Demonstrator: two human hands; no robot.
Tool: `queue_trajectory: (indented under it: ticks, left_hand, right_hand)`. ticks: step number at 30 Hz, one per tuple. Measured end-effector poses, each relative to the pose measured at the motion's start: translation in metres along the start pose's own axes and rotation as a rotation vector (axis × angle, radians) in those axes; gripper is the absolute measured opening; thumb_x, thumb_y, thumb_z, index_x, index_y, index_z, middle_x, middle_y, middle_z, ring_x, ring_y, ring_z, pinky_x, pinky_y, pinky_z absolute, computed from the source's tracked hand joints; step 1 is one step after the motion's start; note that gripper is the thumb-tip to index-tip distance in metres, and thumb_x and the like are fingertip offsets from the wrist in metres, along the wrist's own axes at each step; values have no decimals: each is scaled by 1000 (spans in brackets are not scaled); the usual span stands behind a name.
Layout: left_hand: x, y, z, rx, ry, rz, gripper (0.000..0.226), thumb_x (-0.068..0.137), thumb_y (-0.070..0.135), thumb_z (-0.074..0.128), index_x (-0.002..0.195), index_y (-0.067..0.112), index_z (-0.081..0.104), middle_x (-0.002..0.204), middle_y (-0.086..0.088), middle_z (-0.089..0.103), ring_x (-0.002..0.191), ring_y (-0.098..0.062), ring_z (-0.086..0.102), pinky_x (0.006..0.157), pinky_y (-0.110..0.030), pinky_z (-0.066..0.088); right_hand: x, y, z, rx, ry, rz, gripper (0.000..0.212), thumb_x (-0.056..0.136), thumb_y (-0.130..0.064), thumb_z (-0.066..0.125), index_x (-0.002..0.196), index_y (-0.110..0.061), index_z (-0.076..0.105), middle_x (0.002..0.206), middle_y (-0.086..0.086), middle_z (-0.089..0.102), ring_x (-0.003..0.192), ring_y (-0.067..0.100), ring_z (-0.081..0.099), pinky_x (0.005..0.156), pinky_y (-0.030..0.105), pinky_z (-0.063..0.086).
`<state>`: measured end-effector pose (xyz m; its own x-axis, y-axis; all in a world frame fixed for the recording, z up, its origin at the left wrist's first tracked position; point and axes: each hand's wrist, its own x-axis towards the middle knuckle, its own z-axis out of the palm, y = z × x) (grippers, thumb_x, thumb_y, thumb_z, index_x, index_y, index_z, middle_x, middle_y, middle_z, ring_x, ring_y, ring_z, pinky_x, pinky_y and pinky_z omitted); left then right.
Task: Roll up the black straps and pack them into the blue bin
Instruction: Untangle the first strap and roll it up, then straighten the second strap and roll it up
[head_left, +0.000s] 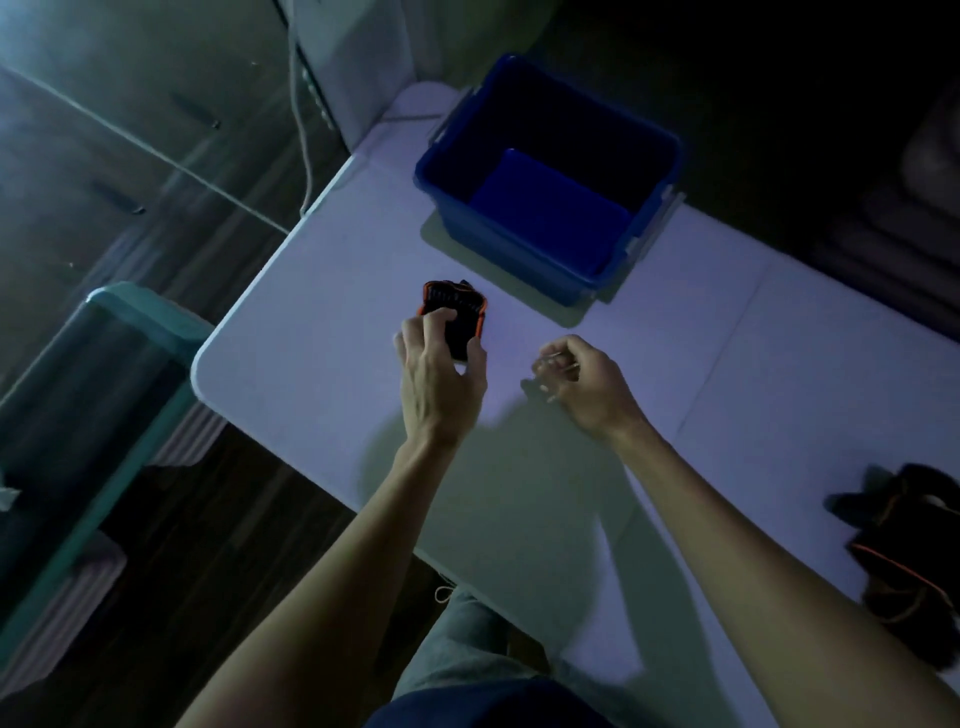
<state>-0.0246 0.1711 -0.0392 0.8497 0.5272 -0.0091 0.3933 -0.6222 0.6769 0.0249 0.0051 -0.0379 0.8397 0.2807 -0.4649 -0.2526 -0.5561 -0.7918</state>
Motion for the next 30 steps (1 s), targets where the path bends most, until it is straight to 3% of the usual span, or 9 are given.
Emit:
queue_trajectory:
  ticks: [3,8,12,16,18,21,24,28,30]
  left_hand:
    - [-25,39,21,-84,-90,165,31,88,15,62,117,5,57,110,-11,56,103,-20,46,81,-21,38]
    - [-82,116,80,-150,-426,294,26,89,19,61,114,13,58,100,-1,60,98,-19,55,73,-19,36]
    - [-140,173,138,-128,-657,475,22,85,21,63,106,14,63,96,-4,64,95,-26,60,82,-40,51]
    - [-201,226,187,37,-789,560,40,87,26,60,126,22,53,125,-4,52,118,-26,48,87,-43,52]
    - [-222,245,210,147,-771,566,51,88,27,58,137,23,44,136,-5,43,126,-29,41,91,-46,51]
    - [-233,256,241,198,-761,244,55,89,26,56,139,10,39,139,-16,41,130,-38,41,97,-48,44]
    - [-233,252,254,255,-719,110,27,87,20,52,109,5,60,119,-19,57,112,-40,56,78,-42,47]
    - [-225,254,249,55,-607,151,17,92,16,54,88,1,62,91,-23,68,88,-38,63,64,-35,38]
    - [-218,260,241,-119,-518,102,19,93,19,57,81,4,61,77,-18,64,82,-39,63,64,-37,42]
  right_hand:
    - [-38,13,-37,61,92,-17,22,85,-41,62,96,-22,66,91,1,73,84,19,70,78,44,59]
    - [-120,63,-119,159,339,-4,14,96,-21,60,98,-11,69,84,-7,70,70,-5,65,63,9,47]
    - [-186,135,-180,106,632,25,9,93,-13,61,94,-9,69,85,0,72,75,4,67,70,19,53]
    - [-236,215,-228,-48,834,136,23,85,-12,63,107,-9,63,102,7,65,94,26,63,86,46,53]
    - [-248,248,-246,-157,754,242,39,81,-12,65,119,-7,59,114,13,60,108,34,56,98,51,46]
    - [-251,279,-258,-350,479,259,74,75,-38,60,142,-15,41,141,10,45,131,36,40,107,45,36]
    - [-243,291,-264,-436,316,177,94,75,-39,67,154,-24,19,159,-1,23,142,30,21,112,51,31]
    - [-226,286,-265,-430,302,42,102,74,-26,69,155,-33,7,153,-8,35,142,23,24,108,49,30]
    - [-223,288,-267,-419,304,18,88,76,-20,66,152,-25,23,135,-2,52,132,24,38,103,44,34]
